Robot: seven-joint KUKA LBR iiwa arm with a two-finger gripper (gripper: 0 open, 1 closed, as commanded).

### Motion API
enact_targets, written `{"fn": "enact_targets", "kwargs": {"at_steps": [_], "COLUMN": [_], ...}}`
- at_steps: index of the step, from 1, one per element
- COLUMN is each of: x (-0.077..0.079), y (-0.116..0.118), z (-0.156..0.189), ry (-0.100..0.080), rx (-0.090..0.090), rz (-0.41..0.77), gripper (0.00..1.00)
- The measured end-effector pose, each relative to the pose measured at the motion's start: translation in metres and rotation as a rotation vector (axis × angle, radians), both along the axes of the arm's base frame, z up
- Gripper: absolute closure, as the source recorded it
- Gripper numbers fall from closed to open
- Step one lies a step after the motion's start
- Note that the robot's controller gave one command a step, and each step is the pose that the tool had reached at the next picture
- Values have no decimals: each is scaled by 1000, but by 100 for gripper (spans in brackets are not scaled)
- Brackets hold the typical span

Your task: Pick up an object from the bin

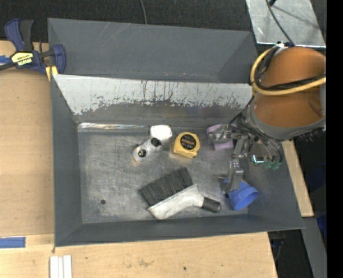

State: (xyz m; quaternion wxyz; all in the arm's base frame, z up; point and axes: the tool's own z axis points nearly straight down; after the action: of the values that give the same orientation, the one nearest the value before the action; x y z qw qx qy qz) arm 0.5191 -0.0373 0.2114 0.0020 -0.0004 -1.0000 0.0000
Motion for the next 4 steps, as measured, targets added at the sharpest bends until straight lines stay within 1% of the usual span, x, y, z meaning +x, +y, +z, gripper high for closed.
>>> {"fn": "enact_targets", "kwargs": {"at_steps": [1,2,3,4], "x": [2,-9,-3,-3], "y": [0,6,0,1], "z": [3,-18,-104,-104], "ry": [-7,-16,-7,-7], "rx": [-1,-2,0,0], "rz": [1,99,322,323], "gripper": [0,0,100,0]}}
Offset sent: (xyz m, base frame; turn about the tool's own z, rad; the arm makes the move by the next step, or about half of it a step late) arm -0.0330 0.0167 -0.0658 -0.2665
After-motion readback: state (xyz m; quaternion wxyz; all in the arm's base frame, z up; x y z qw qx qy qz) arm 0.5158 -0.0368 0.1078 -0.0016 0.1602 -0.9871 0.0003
